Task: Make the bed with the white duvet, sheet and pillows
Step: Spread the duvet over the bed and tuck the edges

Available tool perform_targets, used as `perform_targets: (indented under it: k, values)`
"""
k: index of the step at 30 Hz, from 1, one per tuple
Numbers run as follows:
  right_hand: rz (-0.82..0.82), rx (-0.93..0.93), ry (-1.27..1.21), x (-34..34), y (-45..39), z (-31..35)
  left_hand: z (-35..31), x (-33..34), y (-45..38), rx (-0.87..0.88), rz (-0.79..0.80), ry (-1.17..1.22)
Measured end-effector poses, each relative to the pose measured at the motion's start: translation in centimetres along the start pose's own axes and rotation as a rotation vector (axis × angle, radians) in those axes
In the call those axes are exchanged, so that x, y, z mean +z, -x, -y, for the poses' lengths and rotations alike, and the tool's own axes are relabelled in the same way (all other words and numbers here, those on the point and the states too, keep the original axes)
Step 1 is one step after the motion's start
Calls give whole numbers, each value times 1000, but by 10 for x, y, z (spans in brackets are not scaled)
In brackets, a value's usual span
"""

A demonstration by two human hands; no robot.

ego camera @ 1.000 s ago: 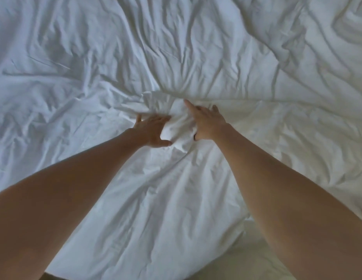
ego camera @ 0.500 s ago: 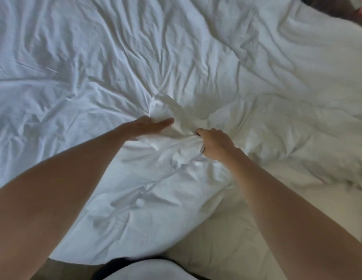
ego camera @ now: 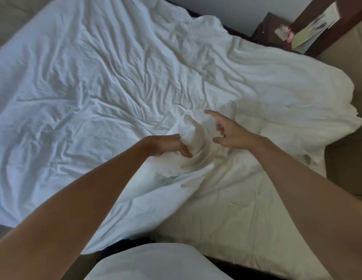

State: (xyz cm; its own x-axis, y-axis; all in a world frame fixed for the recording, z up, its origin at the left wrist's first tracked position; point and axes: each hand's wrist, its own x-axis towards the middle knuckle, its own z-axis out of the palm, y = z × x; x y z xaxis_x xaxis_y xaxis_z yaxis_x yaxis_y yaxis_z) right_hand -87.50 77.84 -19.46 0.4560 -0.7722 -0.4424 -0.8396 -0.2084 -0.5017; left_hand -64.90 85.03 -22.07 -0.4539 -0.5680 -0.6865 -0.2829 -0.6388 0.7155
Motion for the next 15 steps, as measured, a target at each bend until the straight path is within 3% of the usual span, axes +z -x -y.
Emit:
perform_targets:
  k: [4, 7, 10, 13, 15]
  values:
    - [211, -145, 253, -2, 34, 31, 6, 32, 39, -94, 157, -10]
    - [325, -129, 15, 11, 73, 34, 15, 52, 64, -78, 228, 23]
    - [358, -242, -134, 26, 118, 30, 24, 93, 82, -71, 180, 68]
    - [287, -416, 217, 36, 157, 19, 36, 151, 95, -54, 119, 126]
    - [311, -423, 219, 44, 180, 8, 48, 185, 101, -20, 88, 187]
